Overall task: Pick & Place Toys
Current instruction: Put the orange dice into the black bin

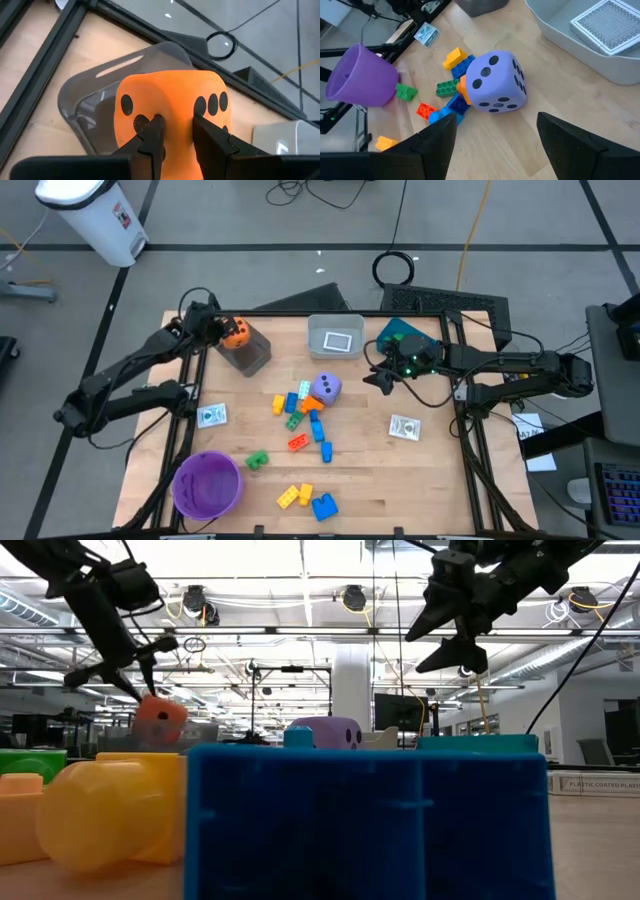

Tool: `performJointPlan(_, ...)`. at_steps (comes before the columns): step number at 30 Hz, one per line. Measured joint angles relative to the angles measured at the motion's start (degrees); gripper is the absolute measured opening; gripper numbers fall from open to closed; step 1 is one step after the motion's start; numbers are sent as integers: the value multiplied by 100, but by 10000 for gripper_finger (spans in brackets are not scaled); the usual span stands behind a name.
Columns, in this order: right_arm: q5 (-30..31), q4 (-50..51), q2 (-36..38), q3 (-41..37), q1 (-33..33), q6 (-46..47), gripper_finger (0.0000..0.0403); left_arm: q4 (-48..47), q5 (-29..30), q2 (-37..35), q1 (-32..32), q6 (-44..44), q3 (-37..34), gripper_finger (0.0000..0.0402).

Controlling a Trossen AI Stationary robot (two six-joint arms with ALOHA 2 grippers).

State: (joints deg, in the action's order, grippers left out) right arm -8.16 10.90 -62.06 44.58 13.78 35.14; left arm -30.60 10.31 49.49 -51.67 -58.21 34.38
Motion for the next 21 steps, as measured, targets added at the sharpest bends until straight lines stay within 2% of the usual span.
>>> performJointPlan(11, 89, 2, 0, 0, -2, 172, 267, 536, -250, 0, -445, -129, -555, 97)
performJointPlan(21, 89, 2, 1, 0, -2, 125, 267, 905, -132, -2, -496, -80, -580, 100)
